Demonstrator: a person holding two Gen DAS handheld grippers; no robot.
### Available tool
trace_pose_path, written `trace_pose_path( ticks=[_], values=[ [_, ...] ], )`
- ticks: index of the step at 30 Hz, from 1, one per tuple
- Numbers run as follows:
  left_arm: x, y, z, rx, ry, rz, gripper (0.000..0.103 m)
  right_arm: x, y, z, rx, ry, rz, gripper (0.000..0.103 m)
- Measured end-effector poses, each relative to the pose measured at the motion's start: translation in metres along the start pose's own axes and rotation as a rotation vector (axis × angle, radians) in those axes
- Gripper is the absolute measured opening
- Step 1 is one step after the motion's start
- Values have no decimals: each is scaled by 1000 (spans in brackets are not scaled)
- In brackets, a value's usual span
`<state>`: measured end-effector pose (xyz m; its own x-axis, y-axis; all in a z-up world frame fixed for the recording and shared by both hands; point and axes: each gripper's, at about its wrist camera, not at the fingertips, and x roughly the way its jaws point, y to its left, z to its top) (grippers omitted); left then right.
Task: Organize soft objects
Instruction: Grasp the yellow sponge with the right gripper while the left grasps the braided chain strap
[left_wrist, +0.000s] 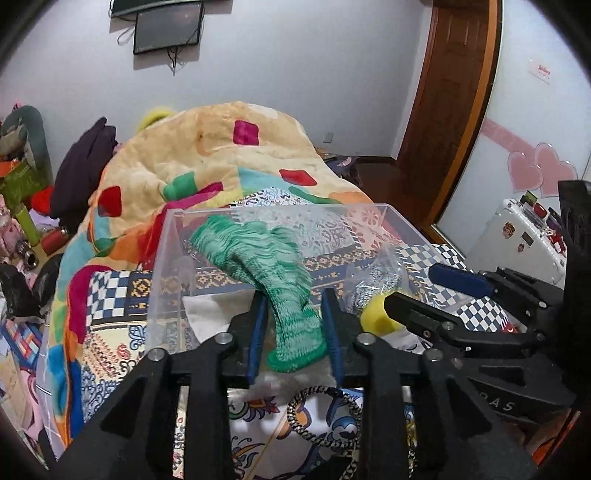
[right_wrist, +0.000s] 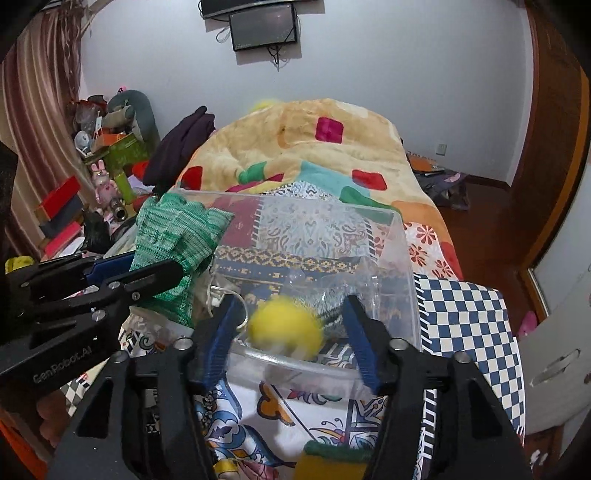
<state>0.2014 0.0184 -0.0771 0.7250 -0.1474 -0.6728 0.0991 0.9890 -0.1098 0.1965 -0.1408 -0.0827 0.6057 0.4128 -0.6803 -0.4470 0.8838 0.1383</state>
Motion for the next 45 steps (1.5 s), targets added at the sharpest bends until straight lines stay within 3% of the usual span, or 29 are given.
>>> trace_pose_path(
  ticks=[5,9,12,14,19,28,31,33,38,41,43,45],
  values=[
    [-20,-2,-2,9,-52,4,54,-13,-1,0,-16,-36,-20,62],
    [-40,-4,-3,26,-98,10,61,-32,-5,-1,-16,-82,-29,66],
    [-53,-3,-8,30,-121,23,81,-47,-8,-4,-18,-120,-42,70],
    [-56,-2,-11,30,-119,24,86,-55,-10,-7,-17,-134,-44,73],
    [-53,2,-28,35,-64,30,87,-62,-15,-22,-13,-131,-63,79],
    [-21,6,-62,59,71,63,87,-40,-29,-60,16,5,-70,79],
    [-11,8,-66,59,97,62,83,-34,-33,-70,34,46,-57,79],
    [-5,8,-68,63,118,71,68,-28,-37,-75,51,72,-47,79],
    [4,7,-71,66,168,57,55,-23,-40,-82,74,105,-17,79],
    [11,6,-74,70,211,60,36,-24,-38,-84,72,102,-21,79],
    [11,3,-75,85,216,58,34,-26,-35,-85,65,94,-22,76],
    [11,0,-76,97,214,60,31,-28,-33,-85,54,88,-24,64]
  ],
)
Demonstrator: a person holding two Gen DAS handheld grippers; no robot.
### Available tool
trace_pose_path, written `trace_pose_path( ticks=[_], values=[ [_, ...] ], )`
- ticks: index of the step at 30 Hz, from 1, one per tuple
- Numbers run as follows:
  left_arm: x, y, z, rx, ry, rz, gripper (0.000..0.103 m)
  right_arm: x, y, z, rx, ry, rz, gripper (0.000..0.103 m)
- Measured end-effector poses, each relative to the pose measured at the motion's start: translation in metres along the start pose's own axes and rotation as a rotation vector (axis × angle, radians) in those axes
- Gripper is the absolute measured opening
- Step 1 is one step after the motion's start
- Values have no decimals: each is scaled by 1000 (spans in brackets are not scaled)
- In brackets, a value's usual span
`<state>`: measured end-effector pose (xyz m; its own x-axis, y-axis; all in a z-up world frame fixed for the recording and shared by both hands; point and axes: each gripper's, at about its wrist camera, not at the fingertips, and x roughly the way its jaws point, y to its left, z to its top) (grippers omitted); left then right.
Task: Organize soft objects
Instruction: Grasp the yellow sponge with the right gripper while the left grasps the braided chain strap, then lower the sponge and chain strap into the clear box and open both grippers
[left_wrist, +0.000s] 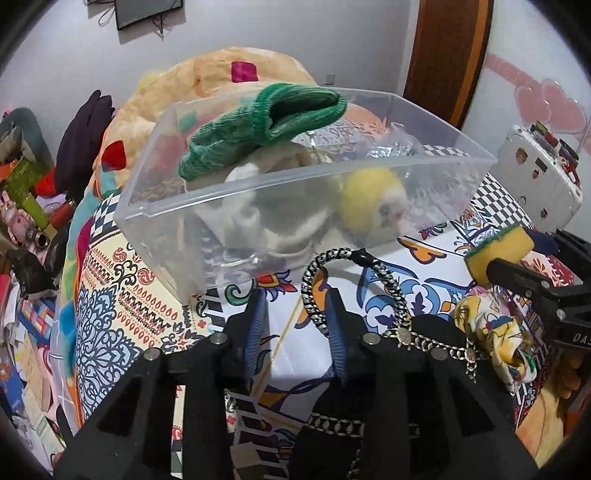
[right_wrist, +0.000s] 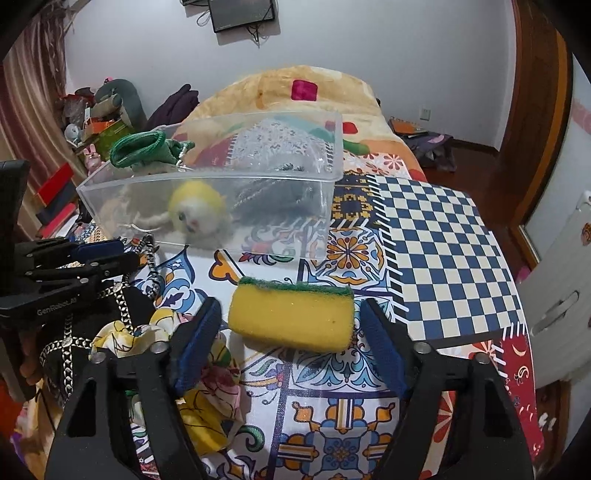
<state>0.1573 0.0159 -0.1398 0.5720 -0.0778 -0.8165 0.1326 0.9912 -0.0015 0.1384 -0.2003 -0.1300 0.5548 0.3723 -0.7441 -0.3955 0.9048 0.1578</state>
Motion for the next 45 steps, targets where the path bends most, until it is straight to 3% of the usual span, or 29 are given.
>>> trace_pose_path(
  ticks=[1,3,6,12,26,37,45],
  values=[
    [-1,-1,-1,6,-4,2,29,1,0,1,-4,0,1,62],
    [-2,-4,-2,16,-9,4,14,1,2,0,-12,-6,-1,60],
    [-1,-6,-2,31,-11,-3,7,1,2,1,-18,-17,3,58],
    [-7,-2,-7,20,-39,-1,5,-6,2,2,-21,-51,-4,56],
    [-60,24,-2,-100,-207,-18,5,-31,8,18,-35,-144,-8,56],
    [-96,35,25,-124,-349,23,5,-39,14,45,-40,-219,20,56],
    [-96,44,50,-153,-384,24,5,-36,32,74,-56,-274,32,56]
  ],
)
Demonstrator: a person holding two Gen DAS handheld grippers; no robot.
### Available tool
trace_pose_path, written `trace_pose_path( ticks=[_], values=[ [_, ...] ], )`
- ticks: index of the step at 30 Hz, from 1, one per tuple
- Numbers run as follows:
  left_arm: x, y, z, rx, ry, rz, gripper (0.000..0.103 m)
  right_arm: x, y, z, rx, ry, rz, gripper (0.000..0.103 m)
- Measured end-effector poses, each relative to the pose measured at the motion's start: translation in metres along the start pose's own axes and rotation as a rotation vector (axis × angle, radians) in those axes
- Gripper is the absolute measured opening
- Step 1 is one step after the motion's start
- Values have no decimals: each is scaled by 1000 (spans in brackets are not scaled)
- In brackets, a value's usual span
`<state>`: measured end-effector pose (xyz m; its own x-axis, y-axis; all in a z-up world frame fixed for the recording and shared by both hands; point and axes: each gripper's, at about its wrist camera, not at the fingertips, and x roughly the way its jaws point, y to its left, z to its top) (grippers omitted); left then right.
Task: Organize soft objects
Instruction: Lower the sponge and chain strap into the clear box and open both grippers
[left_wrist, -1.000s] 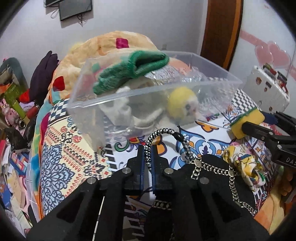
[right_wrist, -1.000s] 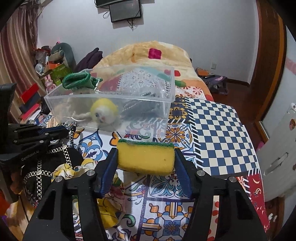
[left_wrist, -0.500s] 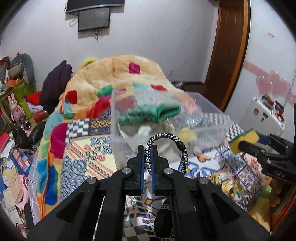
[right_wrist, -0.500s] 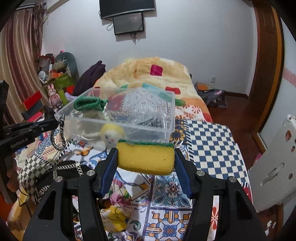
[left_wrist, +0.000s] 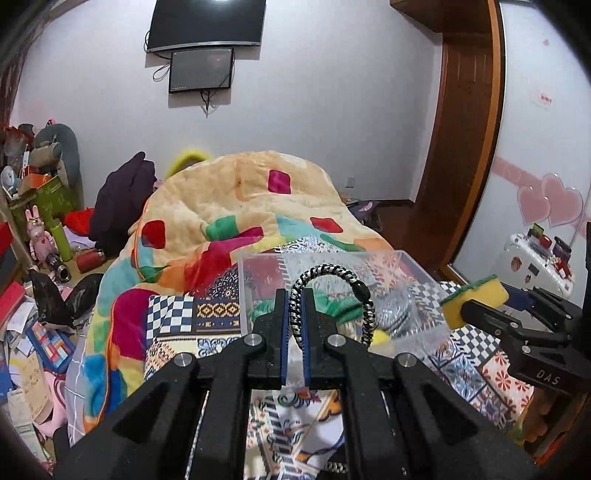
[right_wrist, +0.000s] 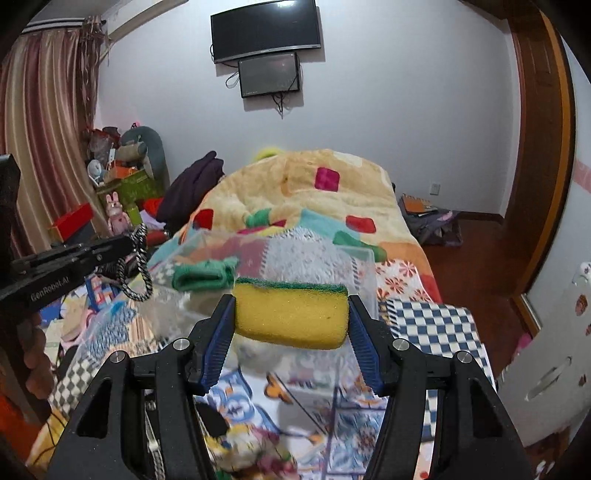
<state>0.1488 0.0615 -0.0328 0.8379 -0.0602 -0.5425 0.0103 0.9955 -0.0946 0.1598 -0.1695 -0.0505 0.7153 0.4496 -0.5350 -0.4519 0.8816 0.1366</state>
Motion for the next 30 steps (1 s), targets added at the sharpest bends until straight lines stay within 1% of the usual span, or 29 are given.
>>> trace_pose_path(
  ticks=[4,7,12,15,19,23,24,26,30],
  values=[
    [13,5,4,-19,9,15,5,13,4,5,25,15,17,56],
    [20,6,3,-23,17,28,5,22,7,6,18,34,6,56],
    [35,3,-2,7,37,70,5,41,4,2,16,92,-13,56],
    [42,3,-4,10,56,66,5,48,4,-2,14,125,-26,56],
    [49,4,-6,19,82,76,5,52,2,-4,12,147,-28,56],
    [50,3,-9,14,109,48,6,53,2,-5,8,149,-48,58],
    [49,2,-9,19,114,45,9,53,2,-5,8,156,-42,59],
    [48,0,-10,27,115,39,10,54,0,-6,14,171,-21,60],
    [43,-5,-12,42,118,23,11,50,0,-6,13,173,-18,68]
  ],
)
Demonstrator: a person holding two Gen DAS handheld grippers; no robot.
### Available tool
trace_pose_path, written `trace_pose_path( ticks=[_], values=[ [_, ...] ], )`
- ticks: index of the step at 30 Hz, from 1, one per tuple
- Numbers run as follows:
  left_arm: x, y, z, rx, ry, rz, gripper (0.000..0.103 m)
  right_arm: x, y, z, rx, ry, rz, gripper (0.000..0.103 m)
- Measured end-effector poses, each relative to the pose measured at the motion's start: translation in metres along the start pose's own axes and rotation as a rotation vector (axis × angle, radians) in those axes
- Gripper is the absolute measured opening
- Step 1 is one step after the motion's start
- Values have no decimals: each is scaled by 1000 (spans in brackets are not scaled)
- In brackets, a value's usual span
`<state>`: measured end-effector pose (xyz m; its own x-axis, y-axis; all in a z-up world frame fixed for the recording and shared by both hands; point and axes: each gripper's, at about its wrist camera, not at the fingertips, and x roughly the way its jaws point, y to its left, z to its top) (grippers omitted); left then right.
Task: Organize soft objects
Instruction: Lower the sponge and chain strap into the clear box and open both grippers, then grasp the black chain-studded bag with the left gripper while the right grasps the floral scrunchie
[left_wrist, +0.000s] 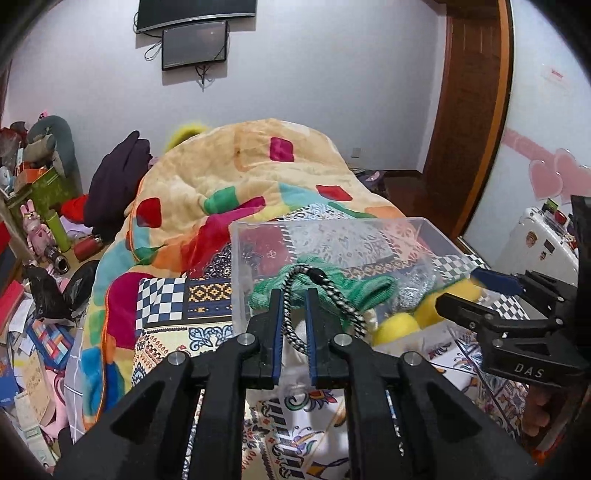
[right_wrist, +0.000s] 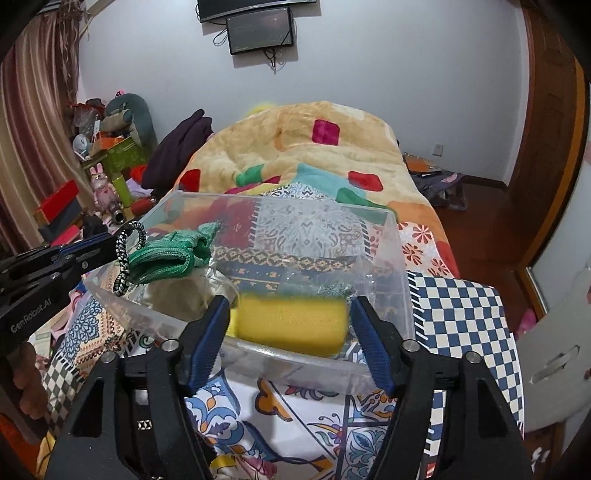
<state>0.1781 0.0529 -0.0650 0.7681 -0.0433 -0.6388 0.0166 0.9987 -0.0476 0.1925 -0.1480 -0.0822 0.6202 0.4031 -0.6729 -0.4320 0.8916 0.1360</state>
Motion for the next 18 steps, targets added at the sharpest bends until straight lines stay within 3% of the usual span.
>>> trace_pose_path(
  ticks=[6,18],
  values=[
    [-21,-6,-1,17,-36,-21,39,-16,2,2,-17,-39,2,74],
    [-68,-22,-13,58,-91,-87,65,-71,21,-11,-111,-168,3,83]
  ],
)
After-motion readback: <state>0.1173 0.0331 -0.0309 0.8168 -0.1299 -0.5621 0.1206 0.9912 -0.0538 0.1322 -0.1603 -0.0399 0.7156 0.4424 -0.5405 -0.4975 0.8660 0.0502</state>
